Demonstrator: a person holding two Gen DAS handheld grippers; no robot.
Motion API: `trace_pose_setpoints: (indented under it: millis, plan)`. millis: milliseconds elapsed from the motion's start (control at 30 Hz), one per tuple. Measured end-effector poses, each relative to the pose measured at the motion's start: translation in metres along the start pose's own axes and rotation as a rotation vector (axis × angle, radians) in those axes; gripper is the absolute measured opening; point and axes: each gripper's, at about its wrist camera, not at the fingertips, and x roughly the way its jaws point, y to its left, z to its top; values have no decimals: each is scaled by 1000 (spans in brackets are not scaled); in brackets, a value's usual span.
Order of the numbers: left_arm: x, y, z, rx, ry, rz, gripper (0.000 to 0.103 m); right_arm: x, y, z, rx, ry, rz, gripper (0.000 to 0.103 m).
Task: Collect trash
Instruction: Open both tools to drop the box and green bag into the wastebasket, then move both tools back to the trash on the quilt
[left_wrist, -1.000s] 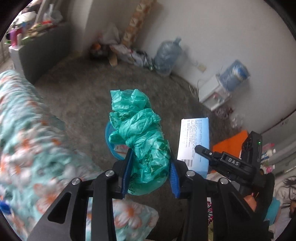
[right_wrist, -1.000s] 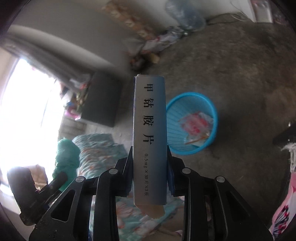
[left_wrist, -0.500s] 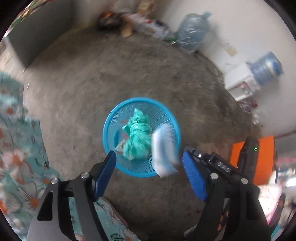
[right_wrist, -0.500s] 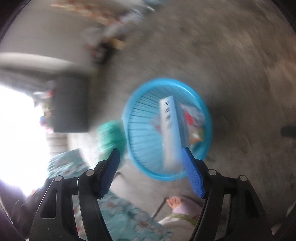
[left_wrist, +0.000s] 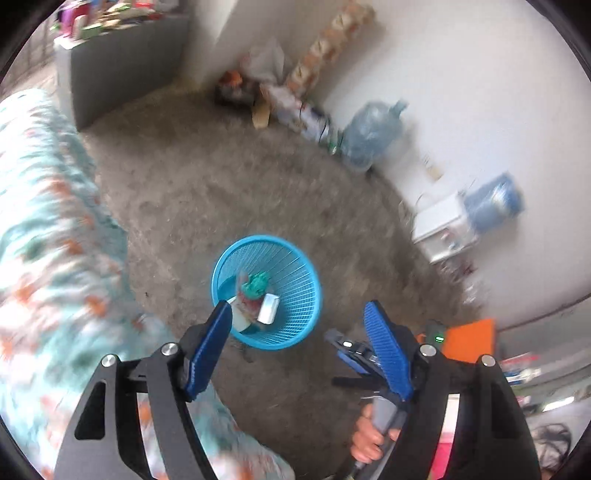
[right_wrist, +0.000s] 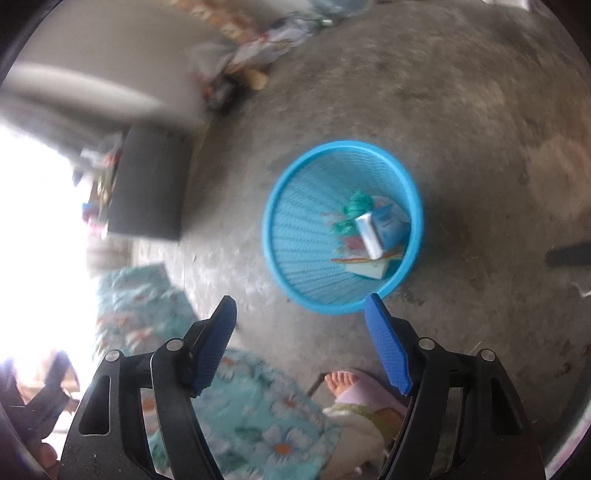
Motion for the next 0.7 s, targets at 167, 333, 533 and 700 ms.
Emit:
trace_pose_setpoints:
  millis: [167, 333, 533, 700]
  plan:
    - [-104, 21, -31, -28, -140, -7, 78, -28, 51, -23, -156, -13, 62, 75]
    - [-197, 58, -76, -27, -282, 54, 82, -56, 101, -55, -314, -2, 116, 77]
    - [-302, 124, -142, -115, -492, 204, 86, -76, 148, -93, -471, 46, 195, 79]
    - [-355, 187, -208, -303, -606, 368, 87, -77, 182, -119, -535, 109, 261, 79]
